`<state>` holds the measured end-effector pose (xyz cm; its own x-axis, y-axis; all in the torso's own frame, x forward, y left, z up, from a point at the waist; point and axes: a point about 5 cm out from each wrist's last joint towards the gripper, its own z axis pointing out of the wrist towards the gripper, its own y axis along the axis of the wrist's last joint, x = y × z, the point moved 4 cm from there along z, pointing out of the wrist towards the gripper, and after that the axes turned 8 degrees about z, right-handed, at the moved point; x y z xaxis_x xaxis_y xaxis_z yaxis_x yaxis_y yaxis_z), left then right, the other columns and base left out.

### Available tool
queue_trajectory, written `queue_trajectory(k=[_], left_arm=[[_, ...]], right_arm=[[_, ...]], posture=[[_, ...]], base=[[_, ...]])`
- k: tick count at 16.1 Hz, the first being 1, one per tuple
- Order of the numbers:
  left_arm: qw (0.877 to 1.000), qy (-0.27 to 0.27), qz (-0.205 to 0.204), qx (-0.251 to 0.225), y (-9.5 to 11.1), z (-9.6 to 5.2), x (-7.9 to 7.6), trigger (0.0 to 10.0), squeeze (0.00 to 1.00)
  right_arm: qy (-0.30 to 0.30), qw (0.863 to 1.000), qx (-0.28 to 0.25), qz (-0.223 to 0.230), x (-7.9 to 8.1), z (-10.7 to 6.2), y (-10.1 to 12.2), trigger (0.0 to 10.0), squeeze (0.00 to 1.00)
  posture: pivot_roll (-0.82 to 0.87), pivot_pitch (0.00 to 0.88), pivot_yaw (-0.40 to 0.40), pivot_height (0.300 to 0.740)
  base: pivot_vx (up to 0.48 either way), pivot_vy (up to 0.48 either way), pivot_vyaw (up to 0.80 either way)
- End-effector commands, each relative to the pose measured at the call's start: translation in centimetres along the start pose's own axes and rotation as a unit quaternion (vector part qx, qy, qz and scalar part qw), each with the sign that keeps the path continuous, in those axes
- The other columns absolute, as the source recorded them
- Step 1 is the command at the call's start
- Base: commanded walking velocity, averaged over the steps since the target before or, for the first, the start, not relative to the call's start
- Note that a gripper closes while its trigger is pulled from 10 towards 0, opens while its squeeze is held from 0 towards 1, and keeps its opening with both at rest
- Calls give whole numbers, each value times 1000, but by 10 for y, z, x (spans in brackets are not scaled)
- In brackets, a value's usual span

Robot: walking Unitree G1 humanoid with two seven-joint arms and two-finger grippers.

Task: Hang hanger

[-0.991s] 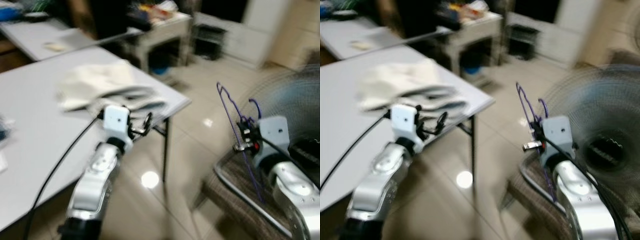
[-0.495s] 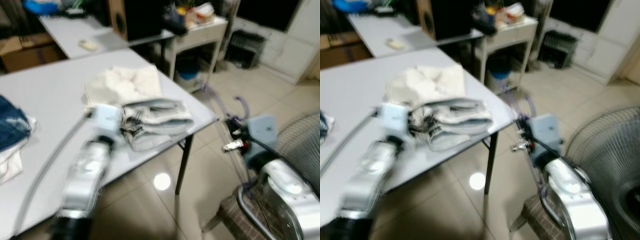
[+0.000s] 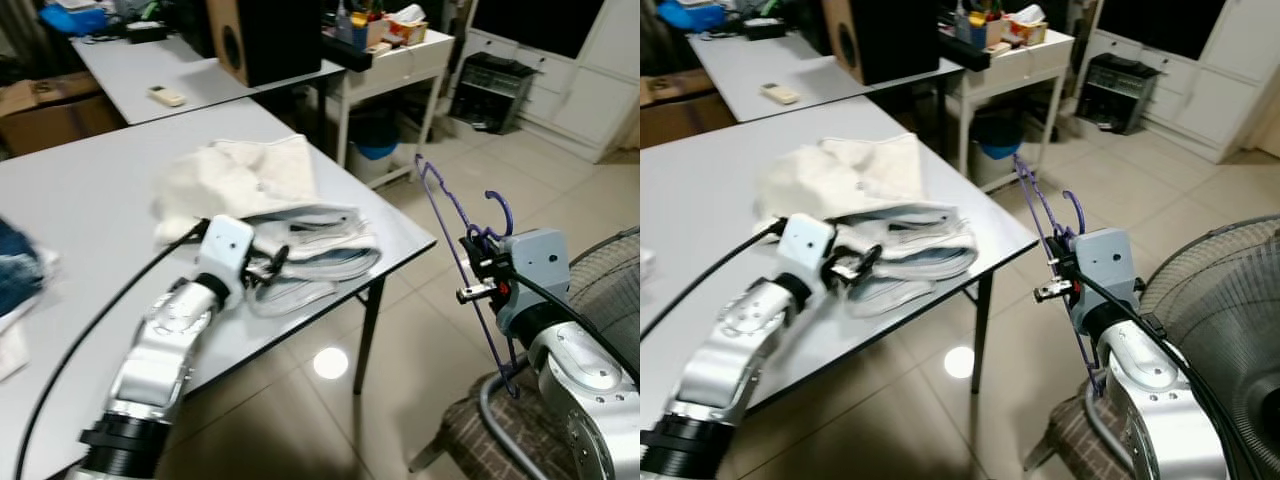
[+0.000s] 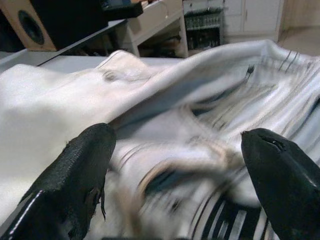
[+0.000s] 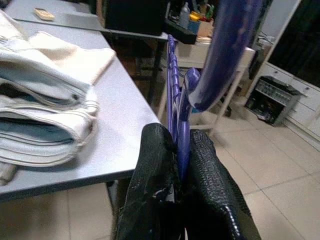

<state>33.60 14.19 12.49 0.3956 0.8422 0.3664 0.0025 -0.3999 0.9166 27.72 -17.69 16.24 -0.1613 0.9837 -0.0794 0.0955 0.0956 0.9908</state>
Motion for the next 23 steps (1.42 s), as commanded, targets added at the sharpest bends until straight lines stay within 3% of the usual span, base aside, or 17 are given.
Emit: queue_trajectory(k=[1,3,6,7,9,10,17,20,23], left_arm=[[1000,-4,11,-11,7,3,4,10000,0],[998,-21,59,-1,0,2,8,10000,0],[996,-10,87,25,-10,2,18,10000,0],[995,-7,93,30,-12,3,21,8863,0],[995,-9,99,32,-15,9,19,1216,0],[994,-9,100,34,-16,10,19,0,0],[994,17,87,57,-27,12,29,0,0],[996,30,52,59,-29,18,27,0,0],[994,52,41,89,-39,21,29,0,0]], right_arm=[[-2,1000,-15,-1,0,0,7,10000,0],[-3,1000,-16,1,0,1,6,10000,0],[-4,1000,-19,3,1,2,7,10000,0],[-4,1000,-20,4,1,2,8,10000,0],[2,1000,-23,4,4,5,7,10000,0],[4,1000,-25,4,5,5,8,10000,0],[10,999,-38,4,8,15,12,10000,0],[11,999,-40,3,7,17,13,10000,0],[12,999,-42,3,8,17,13,10000,0]], posture=[[-241,0,27,740],[-240,0,34,740],[-243,0,39,740],[-239,0,38,740],[-234,0,39,740],[-235,0,39,740],[-229,0,32,740],[-228,0,28,740],[-228,0,28,740]], base=[[0,0,0],[0,0,0],[0,0,0],[0,0,0],[0,0,0],[0,0,0],[0,0,0],[0,0,0],[0,0,0]])
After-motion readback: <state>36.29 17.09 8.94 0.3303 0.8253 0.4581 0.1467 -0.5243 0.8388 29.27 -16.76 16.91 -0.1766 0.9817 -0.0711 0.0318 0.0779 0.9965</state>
